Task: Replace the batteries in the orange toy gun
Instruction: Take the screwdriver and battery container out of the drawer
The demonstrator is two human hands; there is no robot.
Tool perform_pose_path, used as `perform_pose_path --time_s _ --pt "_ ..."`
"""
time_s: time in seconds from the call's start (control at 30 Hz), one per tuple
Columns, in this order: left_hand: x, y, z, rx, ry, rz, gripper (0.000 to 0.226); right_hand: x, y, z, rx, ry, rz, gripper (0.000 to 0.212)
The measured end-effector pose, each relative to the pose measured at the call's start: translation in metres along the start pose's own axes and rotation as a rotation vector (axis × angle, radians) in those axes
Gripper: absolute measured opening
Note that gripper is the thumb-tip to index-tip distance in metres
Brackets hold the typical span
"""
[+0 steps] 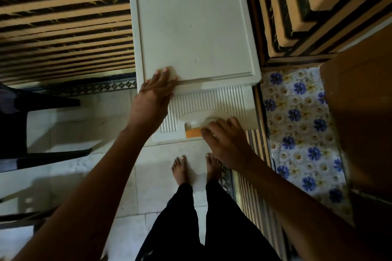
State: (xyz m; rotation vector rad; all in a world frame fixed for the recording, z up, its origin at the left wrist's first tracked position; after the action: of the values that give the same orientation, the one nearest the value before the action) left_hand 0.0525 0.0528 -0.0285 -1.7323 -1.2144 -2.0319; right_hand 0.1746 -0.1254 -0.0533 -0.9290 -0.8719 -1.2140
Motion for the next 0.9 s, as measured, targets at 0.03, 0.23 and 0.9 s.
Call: perform_pose_path --time_s 0.03,0.23,0.9 --pt "-0.001 0.0 0.001 0.005 -0.002 0.001 0.045 0.001 0.005 0.005 -0.052 0.025 -0.004 0.018" --pt "0.0 0.002 0.001 0.022 0.003 -0.01 0.045 -0.004 0.028 0.048 -0.176 0.119 -0.012 0.023" --pt "-0.098 0.026 -0.078 0.225 0.083 -0.282 0.03 -0.093 0.048 -0.03 -1.315 -0.184 0.723 0.025"
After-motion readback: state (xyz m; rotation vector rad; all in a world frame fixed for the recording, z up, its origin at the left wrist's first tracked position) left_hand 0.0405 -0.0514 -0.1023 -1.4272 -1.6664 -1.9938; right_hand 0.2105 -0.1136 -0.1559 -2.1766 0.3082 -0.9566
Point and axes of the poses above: each hand's wrist, its own z-axis towards the middle knuckle, its own x-axis out of the back of the hand, y = z × x, the point moved 5 cm from there along z, towards the middle knuckle, and after that the axes turned 2 degrees about -x, right-handed, at the moved point
